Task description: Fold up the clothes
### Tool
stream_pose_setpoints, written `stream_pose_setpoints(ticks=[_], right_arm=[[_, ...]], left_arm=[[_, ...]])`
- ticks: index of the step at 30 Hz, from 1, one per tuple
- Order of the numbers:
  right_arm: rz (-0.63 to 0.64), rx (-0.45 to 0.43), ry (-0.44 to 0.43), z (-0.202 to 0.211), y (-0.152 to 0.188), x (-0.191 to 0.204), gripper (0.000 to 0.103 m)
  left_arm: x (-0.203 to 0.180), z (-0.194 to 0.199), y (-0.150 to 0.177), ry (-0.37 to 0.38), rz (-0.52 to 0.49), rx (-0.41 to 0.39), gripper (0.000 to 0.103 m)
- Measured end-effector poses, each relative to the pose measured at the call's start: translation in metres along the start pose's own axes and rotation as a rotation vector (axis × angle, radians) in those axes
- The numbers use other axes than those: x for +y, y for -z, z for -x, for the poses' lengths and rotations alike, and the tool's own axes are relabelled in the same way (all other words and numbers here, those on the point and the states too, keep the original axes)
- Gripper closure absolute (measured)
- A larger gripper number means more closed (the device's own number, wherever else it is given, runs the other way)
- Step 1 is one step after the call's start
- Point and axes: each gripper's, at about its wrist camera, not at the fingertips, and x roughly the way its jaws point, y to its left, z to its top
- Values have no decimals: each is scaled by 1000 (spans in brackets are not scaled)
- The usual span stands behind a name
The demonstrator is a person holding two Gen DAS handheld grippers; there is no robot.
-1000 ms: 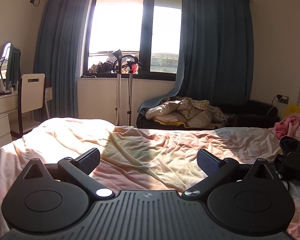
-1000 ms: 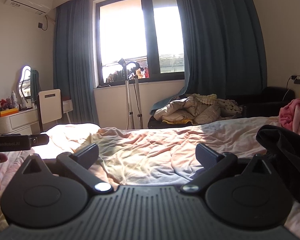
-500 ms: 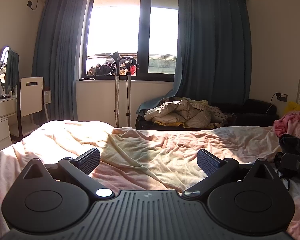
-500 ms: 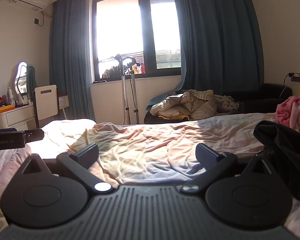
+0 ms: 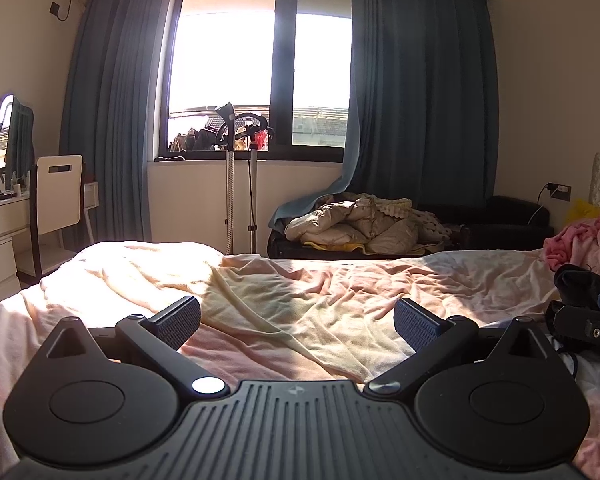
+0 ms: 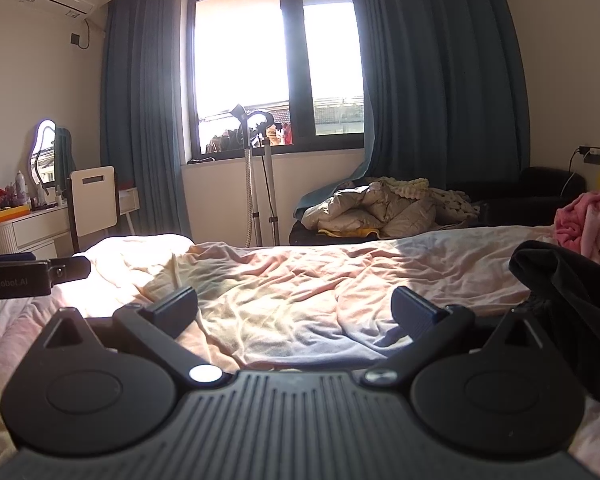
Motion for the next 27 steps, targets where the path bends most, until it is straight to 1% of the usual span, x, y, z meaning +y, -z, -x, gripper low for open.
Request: stream_pose_setpoints(ticks=[27], right_arm=[[1,15,-1,-3,3,-2,0]], left_arm=[[0,1,0,17,-3,4,0]])
